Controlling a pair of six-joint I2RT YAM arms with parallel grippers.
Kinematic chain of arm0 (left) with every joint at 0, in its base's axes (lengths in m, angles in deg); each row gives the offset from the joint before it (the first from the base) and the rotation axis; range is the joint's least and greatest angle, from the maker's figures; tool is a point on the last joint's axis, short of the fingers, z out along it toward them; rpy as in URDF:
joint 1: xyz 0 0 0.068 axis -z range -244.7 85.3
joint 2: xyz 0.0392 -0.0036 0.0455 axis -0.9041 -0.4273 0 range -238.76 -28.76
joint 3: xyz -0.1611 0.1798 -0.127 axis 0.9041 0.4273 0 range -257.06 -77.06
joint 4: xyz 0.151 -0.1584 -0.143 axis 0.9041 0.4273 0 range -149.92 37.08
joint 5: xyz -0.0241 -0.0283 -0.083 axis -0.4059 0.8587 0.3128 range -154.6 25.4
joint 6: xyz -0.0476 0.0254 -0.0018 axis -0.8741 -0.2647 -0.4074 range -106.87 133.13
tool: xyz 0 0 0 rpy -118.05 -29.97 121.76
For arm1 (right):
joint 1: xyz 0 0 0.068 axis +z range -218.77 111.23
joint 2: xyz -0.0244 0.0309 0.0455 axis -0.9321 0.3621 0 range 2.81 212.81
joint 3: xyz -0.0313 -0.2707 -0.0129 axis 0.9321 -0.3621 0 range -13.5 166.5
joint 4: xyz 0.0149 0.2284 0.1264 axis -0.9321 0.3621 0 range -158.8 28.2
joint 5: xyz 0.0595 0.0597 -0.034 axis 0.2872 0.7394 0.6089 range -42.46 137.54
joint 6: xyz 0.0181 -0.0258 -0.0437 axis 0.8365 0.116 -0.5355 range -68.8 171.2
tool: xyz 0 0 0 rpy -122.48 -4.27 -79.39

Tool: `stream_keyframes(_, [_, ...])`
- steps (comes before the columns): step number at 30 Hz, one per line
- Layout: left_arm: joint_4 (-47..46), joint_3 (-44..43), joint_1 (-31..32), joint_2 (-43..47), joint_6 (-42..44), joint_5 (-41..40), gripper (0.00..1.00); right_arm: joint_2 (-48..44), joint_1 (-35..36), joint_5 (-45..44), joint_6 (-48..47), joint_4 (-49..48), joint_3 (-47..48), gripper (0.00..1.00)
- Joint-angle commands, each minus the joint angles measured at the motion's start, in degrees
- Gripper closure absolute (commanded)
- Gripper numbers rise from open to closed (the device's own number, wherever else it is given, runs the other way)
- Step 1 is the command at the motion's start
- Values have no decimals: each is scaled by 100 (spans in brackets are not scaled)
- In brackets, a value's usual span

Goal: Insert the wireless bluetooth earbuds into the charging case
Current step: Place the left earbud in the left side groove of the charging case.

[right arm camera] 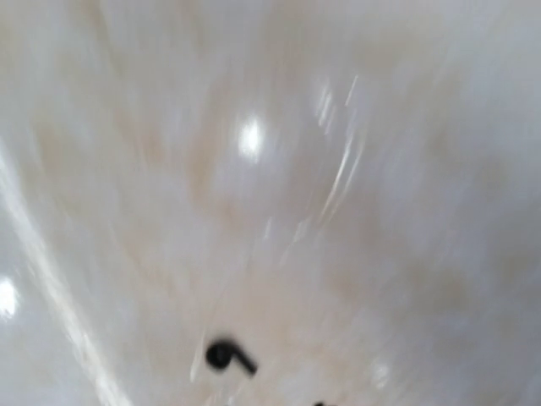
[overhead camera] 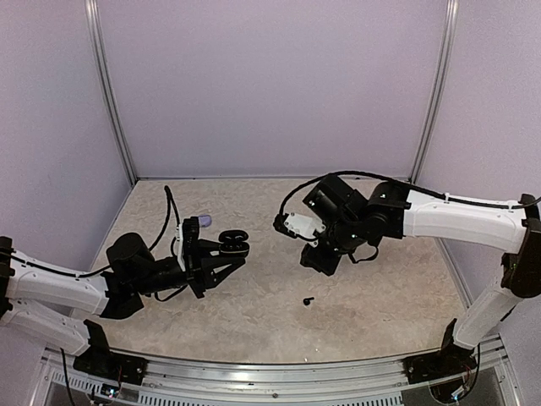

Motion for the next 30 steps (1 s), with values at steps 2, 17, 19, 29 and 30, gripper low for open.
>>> stream_keyframes(2, [-515,53,-169,-30,-319,211,100,-923,74,290,-371,-1161,-208,84])
stream_keyframes(17, [-606,-12,-27,-175,346,257,100,-2101,544,1668,-644,-3232,-591,84])
stream_keyframes(19, [-581,-8,61,-168,570,220,100,-2063,719,1765,-741,-3369,-591,84])
stream_keyframes(29, [-421,-133,342,-180,1055,217,100,-1878,1367,1957,-1023,-3602,-499,84])
stream_keyframes(30, [-448,-149,346,-188,992,284,100,-1850,1399,1962,-1067,-3616,-474,84])
